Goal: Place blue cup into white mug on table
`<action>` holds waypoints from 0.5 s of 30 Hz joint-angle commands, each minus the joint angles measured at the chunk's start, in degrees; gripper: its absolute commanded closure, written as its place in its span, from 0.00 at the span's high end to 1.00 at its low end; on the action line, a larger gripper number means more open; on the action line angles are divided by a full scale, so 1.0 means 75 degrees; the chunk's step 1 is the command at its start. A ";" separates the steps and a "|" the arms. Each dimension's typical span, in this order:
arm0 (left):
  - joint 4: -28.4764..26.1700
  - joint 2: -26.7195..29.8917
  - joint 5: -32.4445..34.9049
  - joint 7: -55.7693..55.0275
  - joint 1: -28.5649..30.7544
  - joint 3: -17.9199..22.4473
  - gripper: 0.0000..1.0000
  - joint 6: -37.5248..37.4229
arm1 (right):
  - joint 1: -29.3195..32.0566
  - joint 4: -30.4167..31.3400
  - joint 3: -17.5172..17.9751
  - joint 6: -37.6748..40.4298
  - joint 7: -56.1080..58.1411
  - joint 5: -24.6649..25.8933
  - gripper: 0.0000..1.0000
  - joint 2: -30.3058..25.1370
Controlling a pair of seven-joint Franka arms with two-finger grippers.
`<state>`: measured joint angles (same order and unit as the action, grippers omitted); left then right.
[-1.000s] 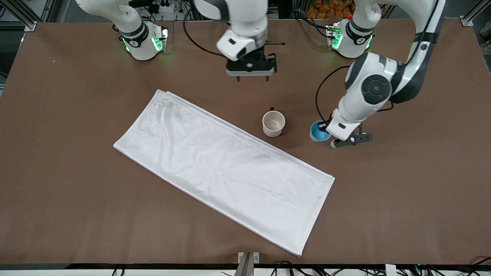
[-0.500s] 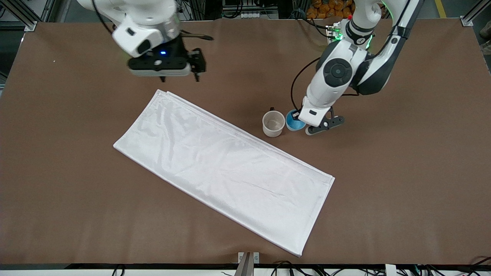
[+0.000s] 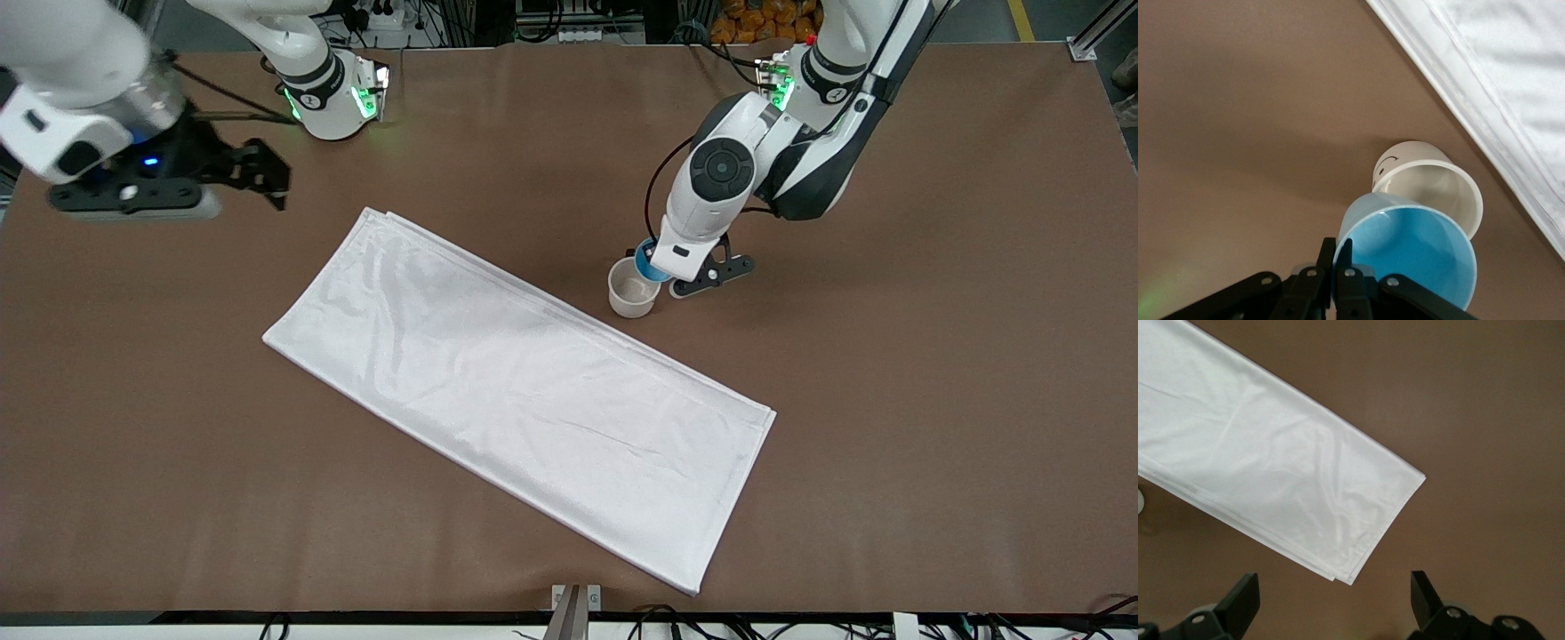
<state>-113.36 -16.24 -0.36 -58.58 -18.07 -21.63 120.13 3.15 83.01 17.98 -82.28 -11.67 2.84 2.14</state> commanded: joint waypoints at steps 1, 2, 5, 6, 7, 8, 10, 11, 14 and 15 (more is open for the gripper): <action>0.0302 -0.0225 0.0235 -0.0380 -0.0180 -0.0011 0.00 -0.0104 | 0.0061 0.0497 -0.0686 -0.0372 0.0712 -0.0274 1.00 -0.0273; 0.0302 -0.0225 0.0235 -0.0380 -0.0180 -0.0011 0.00 -0.0104 | 0.0061 0.0626 -0.0745 -0.0501 0.0736 -0.0274 1.00 -0.0296; 0.0314 -0.0225 0.0235 -0.0392 -0.0203 -0.0011 0.00 -0.0104 | 0.0131 0.1001 -0.0780 -0.0864 0.0748 -0.0274 1.00 -0.0343; 0.0314 -0.0225 0.0235 -0.0392 -0.0227 -0.0011 0.00 -0.0104 | 0.0143 0.1107 -0.0792 -0.0982 0.0748 -0.0274 1.00 -0.0355; 0.0325 -0.0249 0.0235 -0.0404 -0.0250 -0.0011 0.00 -0.0092 | 0.0155 0.1235 -0.0792 -0.1110 0.0771 -0.0274 1.00 -0.0367; 0.0372 -0.0284 0.0247 -0.0416 -0.0250 -0.0011 0.00 -0.0092 | 0.0155 0.1341 -0.0804 -0.1228 0.0783 -0.0274 1.00 -0.0390; 0.0489 -0.0389 0.0247 -0.0416 -0.0250 -0.0011 0.00 -0.0092 | 0.0155 0.1470 -0.0827 -0.1404 0.0771 -0.0274 1.00 -0.0402; 0.0571 -0.0459 0.0247 -0.0427 -0.0262 0.0001 0.00 -0.0092 | 0.0143 0.1471 -0.0874 -0.1428 0.0783 -0.0262 1.00 -0.0402; 0.0840 -0.0717 0.0294 -0.0544 -0.0274 0.0001 0.00 -0.0092 | 0.0073 0.1471 -0.1049 -0.1428 0.0783 -0.0274 1.00 -0.0402; 0.0887 -0.0810 0.0364 -0.0626 -0.0274 0.0001 0.00 -0.0092 | 0.0038 0.1471 -0.1108 -0.1428 0.0818 -0.0274 1.00 -0.0414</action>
<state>-110.92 -18.38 -0.33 -59.98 -19.65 -21.63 120.14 3.69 91.30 11.43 -91.89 -6.44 2.18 1.93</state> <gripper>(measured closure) 0.960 0.000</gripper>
